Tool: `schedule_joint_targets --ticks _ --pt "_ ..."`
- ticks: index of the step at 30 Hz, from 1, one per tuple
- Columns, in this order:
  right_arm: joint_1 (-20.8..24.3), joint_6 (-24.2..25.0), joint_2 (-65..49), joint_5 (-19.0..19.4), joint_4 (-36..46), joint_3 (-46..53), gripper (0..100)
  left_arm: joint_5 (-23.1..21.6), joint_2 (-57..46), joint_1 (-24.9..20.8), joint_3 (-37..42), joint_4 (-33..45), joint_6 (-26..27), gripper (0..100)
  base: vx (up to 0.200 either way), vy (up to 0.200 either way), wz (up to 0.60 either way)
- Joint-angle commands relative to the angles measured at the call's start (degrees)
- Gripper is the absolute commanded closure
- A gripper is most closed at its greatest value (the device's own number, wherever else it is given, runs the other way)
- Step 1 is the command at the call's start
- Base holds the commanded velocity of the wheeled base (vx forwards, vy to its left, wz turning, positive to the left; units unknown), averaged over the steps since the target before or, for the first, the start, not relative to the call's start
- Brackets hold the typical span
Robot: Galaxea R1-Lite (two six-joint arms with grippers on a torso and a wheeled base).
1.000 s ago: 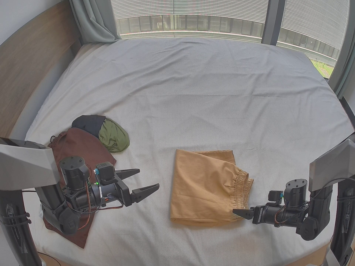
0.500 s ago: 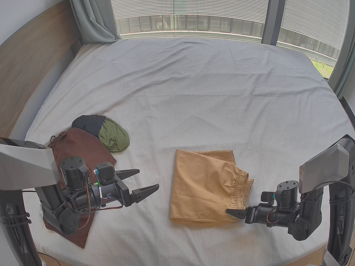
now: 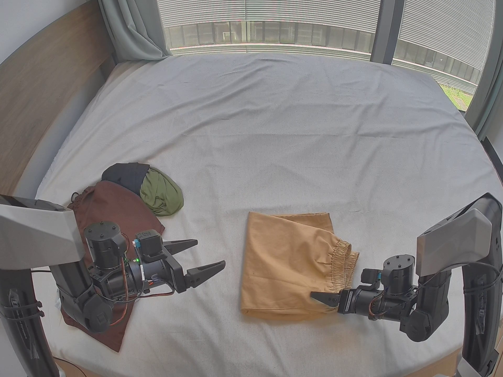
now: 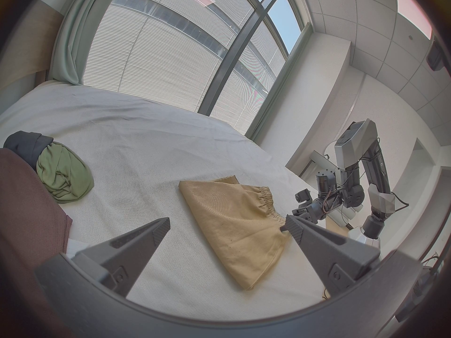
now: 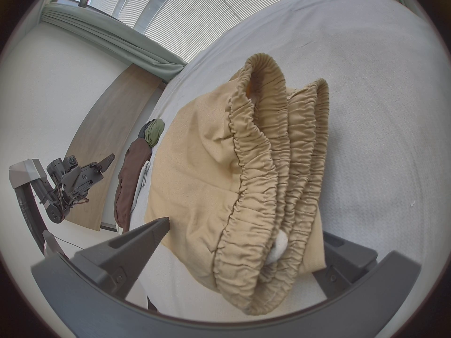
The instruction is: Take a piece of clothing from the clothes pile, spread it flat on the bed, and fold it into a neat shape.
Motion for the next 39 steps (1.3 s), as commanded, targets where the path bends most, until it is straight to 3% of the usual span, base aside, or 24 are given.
schedule_joint_targets --ticks 1,2,3,16,28,34,36,39 --pt "0.06 0.01 -0.06 0.05 -0.06 -0.41 0 0.02 0.17 0.0 -0.1 -0.01 -0.04 0 0.0 0.0 0.0" --pt "0.06 0.01 -0.06 0.05 -0.06 -0.41 0 0.02 0.17 0.0 -0.1 -0.01 -0.04 0 0.0 0.0 0.0" --pt "0.06 0.01 -0.06 0.05 -0.06 -0.41 100 0.02 0.26 0.0 -0.1 -0.01 -0.04 0 0.0 0.0 0.0" --pt "0.23 0.1 -0.15 0.05 -0.06 -0.32 100 0.02 0.17 0.0 -0.1 -0.01 0.05 0 0.0 0.0 0.0" --pt "2.08 0.28 -8.94 0.23 0.03 1.26 100 0.19 -2.38 0.27 1.22 -0.01 2.34 0 0.0 0.0 0.0" --pt "4.71 2.12 -13.25 0.23 0.03 1.52 100 -0.69 -1.94 2.64 1.13 -0.01 10.69 0 0.0 0.0 0.0" --pt "5.07 2.3 -14.3 0.23 0.03 1.43 100 -2.8 -1.76 3.43 1.4 0.07 14.03 0 0.0 0.0 0.0" --pt "5.07 2.47 -14.48 0.32 0.03 1.43 100 -3.68 -2.02 3.78 1.57 0.07 14.64 0 0.0 0.0 0.0"
